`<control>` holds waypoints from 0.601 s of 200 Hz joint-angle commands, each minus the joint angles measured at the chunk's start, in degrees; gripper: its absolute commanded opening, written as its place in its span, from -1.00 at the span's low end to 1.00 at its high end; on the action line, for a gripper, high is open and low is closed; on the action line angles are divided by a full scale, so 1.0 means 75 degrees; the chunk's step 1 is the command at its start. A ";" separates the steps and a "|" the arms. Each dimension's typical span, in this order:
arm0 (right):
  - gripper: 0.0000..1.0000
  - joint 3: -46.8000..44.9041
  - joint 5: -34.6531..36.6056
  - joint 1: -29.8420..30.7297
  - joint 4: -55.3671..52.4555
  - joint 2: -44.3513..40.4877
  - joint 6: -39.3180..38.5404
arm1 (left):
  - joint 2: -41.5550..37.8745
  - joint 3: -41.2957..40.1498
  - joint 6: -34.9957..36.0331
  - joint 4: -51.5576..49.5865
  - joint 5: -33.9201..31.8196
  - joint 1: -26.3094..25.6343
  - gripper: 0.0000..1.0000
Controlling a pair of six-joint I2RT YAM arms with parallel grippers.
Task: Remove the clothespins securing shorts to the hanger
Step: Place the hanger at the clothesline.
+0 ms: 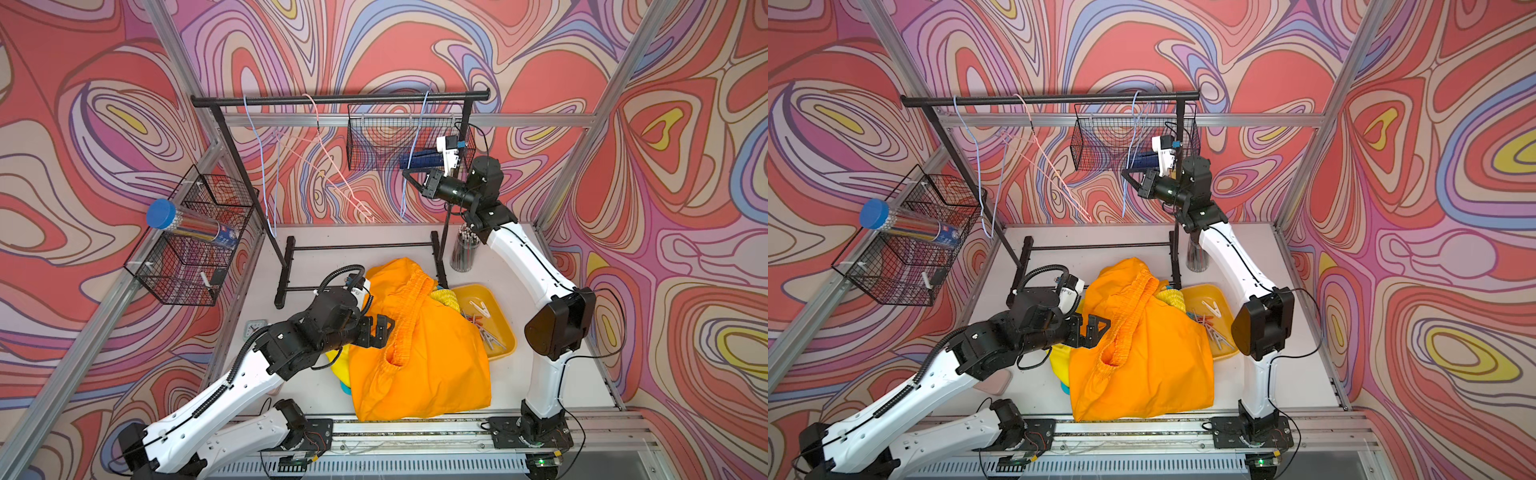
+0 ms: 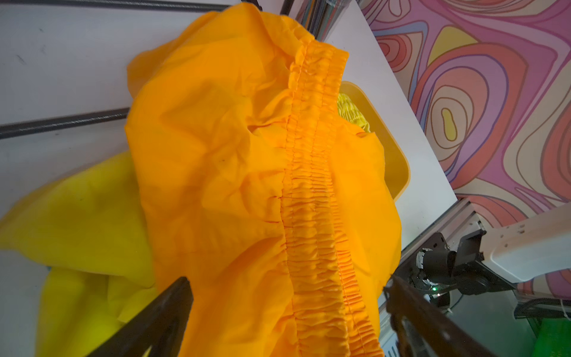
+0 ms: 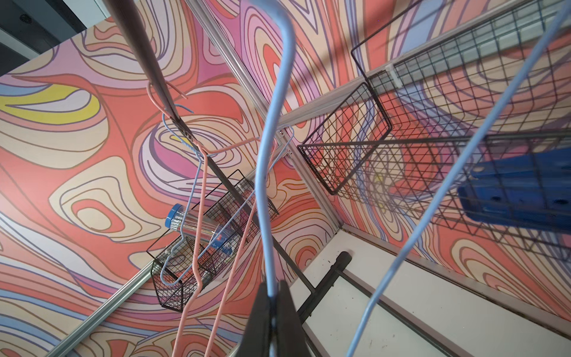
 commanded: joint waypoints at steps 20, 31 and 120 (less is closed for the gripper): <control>-0.70 -0.0804 0.0414 -0.0029 -0.0362 -0.0608 -0.0105 | 0.0626 -0.0816 -0.0585 0.1667 0.1049 0.0017 0.98; -0.55 -0.0891 0.0407 -0.0028 -0.0468 -0.0711 -0.0140 | 0.0779 -0.0922 -0.0588 0.1860 0.1021 0.0011 0.98; -0.05 -0.2193 0.0574 -0.0040 -0.0617 -0.2195 -0.0541 | 0.1582 -0.1283 -0.0487 0.2536 0.0326 0.0010 0.98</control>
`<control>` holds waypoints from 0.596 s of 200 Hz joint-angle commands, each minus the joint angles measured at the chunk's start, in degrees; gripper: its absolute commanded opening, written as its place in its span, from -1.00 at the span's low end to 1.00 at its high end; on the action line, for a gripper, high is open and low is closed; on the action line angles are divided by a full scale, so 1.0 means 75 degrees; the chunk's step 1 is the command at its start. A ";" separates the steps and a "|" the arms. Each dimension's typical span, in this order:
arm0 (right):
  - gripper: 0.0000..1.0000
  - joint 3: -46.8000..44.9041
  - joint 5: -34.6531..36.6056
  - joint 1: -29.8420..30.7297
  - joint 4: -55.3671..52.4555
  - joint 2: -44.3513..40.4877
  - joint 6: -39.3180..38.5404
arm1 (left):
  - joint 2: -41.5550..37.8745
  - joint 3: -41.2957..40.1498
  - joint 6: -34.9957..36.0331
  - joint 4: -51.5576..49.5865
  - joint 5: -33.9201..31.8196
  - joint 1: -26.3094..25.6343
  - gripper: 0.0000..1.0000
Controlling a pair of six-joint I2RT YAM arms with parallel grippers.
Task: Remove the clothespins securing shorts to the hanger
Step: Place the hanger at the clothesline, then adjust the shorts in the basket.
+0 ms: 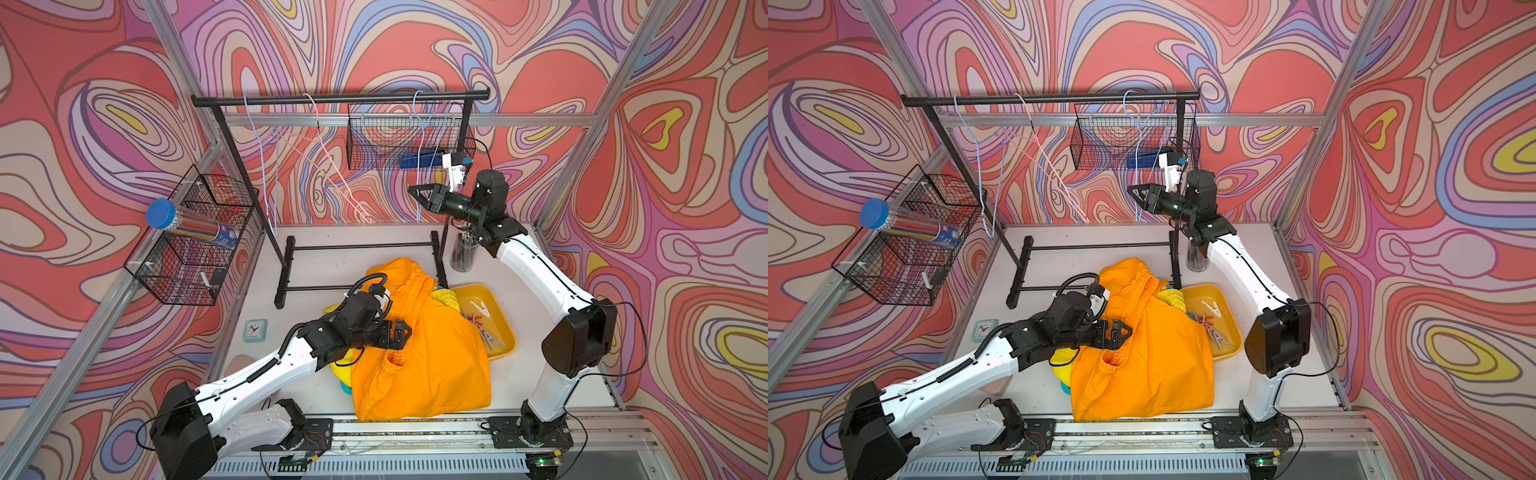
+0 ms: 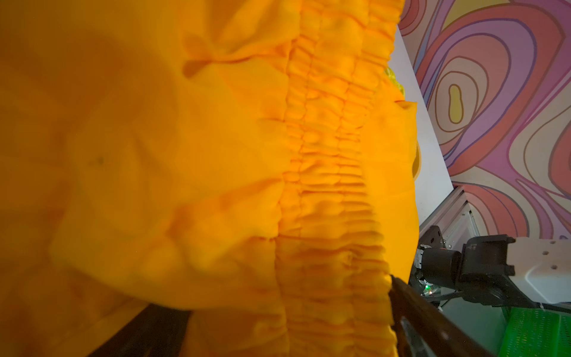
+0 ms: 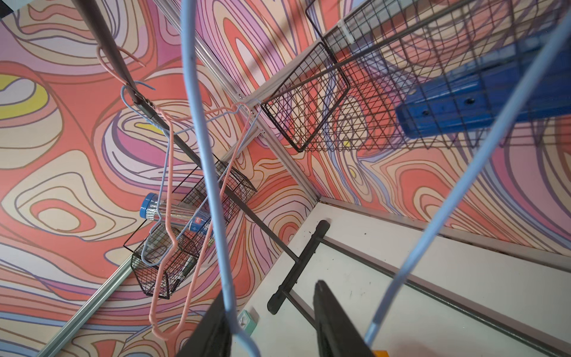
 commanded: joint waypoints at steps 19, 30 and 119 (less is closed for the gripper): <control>0.10 -0.1157 0.0271 -0.0034 -0.0029 -0.1642 -0.0516 | 0.0344 -0.0292 0.0016 0.0696 -0.0540 0.0011 0.99; 0.18 -0.1684 0.0452 -0.0037 -0.0125 -0.2149 -0.0639 | 0.0426 -0.0363 0.0013 0.0843 -0.0605 0.0019 1.00; 0.29 -0.6416 0.1805 -0.0025 -0.2161 -0.5288 -0.0543 | 0.2063 -0.0903 -0.1084 0.2429 0.0334 0.0619 1.00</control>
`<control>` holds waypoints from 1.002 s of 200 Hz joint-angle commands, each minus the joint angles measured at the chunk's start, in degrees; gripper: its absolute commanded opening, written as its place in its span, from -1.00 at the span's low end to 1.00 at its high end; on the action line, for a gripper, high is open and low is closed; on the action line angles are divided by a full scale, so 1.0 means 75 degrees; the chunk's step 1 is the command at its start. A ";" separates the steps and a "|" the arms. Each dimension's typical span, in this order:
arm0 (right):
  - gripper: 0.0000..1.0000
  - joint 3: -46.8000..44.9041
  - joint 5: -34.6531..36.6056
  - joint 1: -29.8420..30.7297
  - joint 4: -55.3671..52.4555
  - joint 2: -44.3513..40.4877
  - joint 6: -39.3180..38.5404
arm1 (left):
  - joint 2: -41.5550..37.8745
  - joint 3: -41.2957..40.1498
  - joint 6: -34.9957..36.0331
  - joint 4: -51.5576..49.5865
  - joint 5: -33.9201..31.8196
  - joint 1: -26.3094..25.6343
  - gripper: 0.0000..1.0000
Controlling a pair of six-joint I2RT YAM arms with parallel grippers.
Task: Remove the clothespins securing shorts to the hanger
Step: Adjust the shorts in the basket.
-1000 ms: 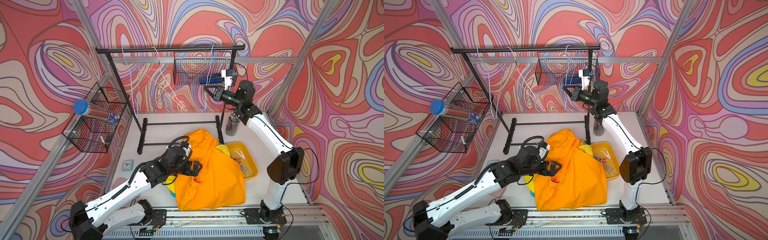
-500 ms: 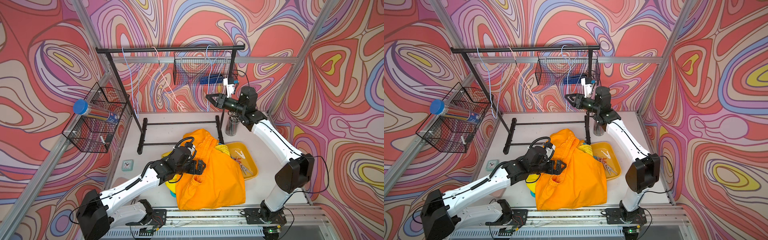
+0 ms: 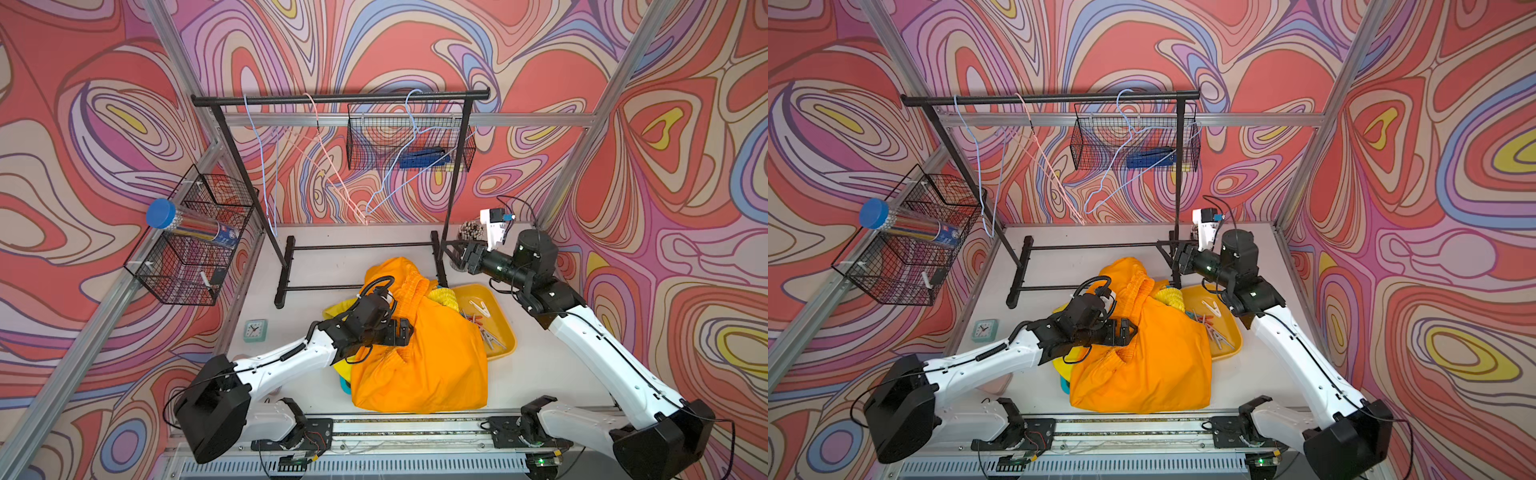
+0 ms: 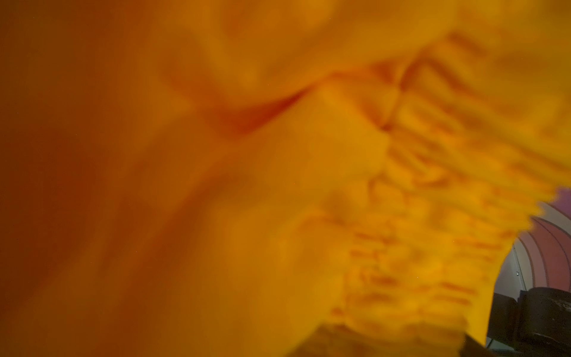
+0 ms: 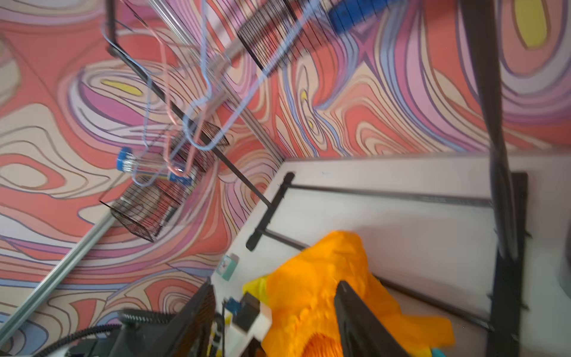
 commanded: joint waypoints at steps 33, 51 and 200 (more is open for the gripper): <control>0.34 -0.2234 0.1062 -0.0014 -0.1929 -0.1567 0.0248 | 0.1253 -0.0513 -0.0894 0.1390 0.0713 0.0455 0.98; 0.33 -0.2533 0.1532 -0.0013 -0.2708 -0.2106 0.0132 | 0.1578 -0.0496 -0.0929 0.1530 0.0825 0.0454 0.98; -0.22 -0.3929 0.0673 0.0466 -0.1460 -0.1581 0.0797 | 0.1989 -0.1040 -0.0965 0.1859 0.0767 0.0468 0.97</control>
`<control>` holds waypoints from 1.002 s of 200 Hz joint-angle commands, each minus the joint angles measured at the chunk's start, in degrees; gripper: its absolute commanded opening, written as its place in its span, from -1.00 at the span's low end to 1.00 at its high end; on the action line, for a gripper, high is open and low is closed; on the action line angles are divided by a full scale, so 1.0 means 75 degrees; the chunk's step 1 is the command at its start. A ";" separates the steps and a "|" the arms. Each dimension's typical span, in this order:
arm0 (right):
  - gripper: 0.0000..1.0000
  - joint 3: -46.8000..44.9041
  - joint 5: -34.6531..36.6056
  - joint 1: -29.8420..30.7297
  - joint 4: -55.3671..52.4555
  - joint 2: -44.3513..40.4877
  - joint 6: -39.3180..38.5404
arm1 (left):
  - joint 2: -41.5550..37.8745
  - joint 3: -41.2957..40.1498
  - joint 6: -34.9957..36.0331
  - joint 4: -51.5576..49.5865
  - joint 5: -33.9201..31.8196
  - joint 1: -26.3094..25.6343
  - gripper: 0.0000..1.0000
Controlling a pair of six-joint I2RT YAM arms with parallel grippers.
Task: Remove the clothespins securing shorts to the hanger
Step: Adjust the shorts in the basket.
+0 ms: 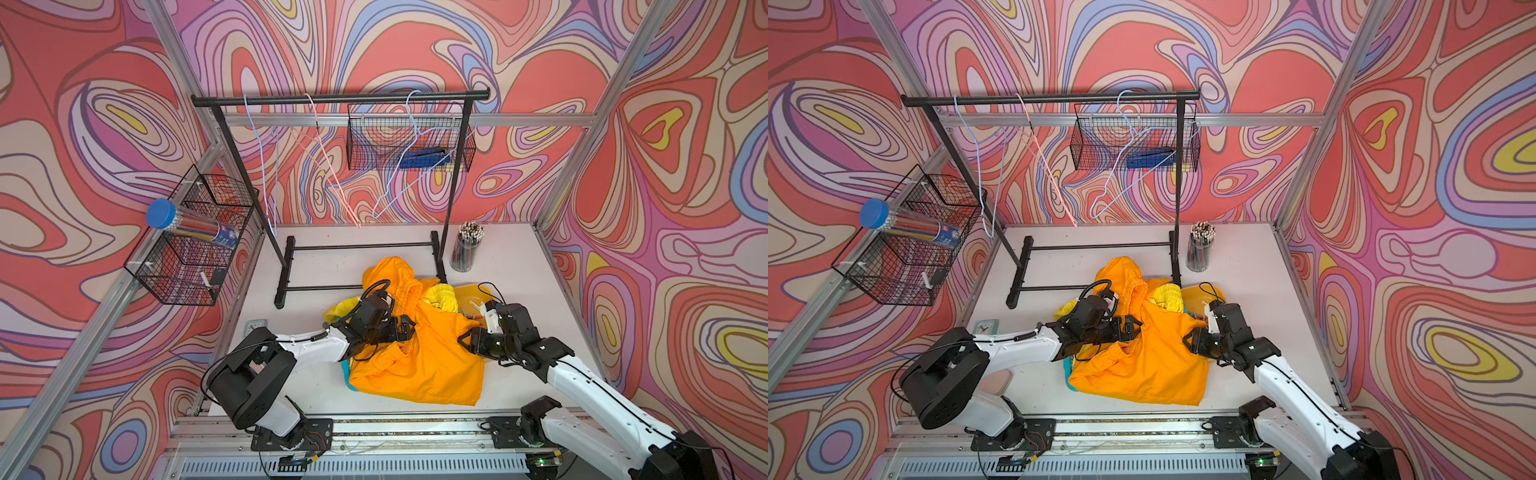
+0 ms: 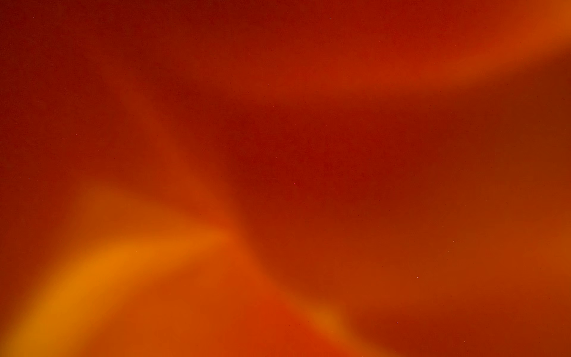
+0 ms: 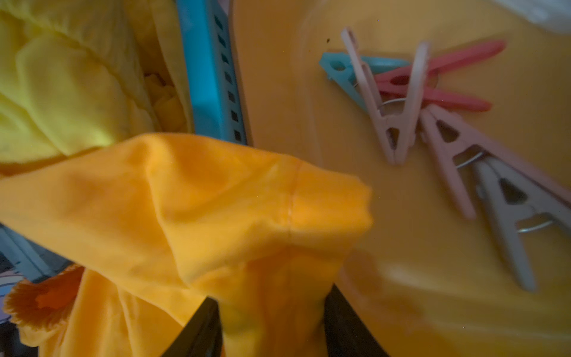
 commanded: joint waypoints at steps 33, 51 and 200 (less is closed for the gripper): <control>-0.91 0.1012 0.0903 0.1311 0.0903 0.0146 0.0043 | 0.0447 -0.0390 -0.0222 -0.0785 -0.0065 0.0058 0.97; -1.00 0.1507 0.1444 0.1914 0.1026 0.0534 0.0036 | 0.0409 -0.0403 -0.0178 -0.0849 -0.0115 0.0057 0.97; -0.43 0.3579 0.4923 0.2882 -0.0746 0.2315 -0.0235 | 0.0233 -0.0555 -0.0046 -0.0954 -0.0246 0.0086 0.96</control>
